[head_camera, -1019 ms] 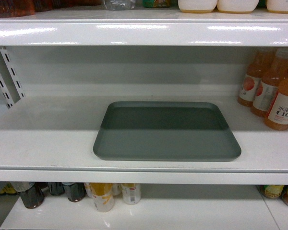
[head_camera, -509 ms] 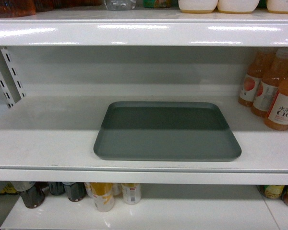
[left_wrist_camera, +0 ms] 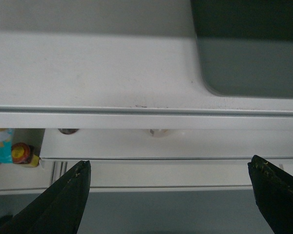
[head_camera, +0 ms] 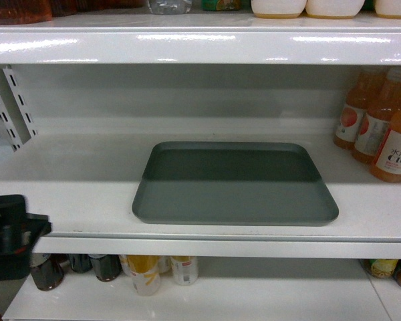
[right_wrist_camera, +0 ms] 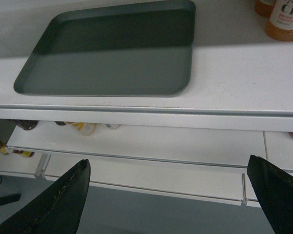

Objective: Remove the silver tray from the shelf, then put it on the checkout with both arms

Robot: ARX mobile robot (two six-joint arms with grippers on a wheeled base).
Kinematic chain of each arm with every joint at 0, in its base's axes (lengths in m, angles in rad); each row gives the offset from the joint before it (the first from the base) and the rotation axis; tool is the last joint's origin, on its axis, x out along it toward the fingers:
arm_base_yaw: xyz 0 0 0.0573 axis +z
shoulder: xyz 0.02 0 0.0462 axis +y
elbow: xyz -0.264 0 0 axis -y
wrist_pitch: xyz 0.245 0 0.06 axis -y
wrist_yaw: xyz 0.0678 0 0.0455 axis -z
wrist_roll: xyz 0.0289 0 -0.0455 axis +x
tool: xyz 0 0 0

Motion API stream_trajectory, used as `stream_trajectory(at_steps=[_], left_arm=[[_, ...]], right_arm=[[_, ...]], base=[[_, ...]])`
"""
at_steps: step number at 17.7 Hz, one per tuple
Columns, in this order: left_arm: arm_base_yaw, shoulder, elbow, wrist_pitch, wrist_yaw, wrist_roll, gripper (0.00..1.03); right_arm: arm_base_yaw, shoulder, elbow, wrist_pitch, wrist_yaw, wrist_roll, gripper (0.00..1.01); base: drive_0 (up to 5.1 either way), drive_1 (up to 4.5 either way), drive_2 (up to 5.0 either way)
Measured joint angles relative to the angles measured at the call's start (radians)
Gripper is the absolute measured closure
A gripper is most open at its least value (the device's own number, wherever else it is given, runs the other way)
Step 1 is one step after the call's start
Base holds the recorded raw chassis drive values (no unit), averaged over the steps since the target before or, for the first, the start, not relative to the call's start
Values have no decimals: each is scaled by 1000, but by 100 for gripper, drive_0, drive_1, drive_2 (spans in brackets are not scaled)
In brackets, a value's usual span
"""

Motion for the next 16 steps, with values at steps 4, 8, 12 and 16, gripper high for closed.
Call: stream_trajectory(at_steps=[4,8,12,16], left_arm=[[-118,316,151,39,-72,-60,5],[-168,469,288,31,-103,-76,5],[-173,623,472,-2,-126,-88,5],[-138,870,821,-193,-142,-134,5]], right_arm=[[-21,299,122,122,-39,11,3],[-19,454,218,157,-37,15,3],[5,648,386,166,23,22,3],[41,1007,824,9,117,61,3]], base=[[0,0,0],[0,0,0],[0,0,0],[0,0,0]])
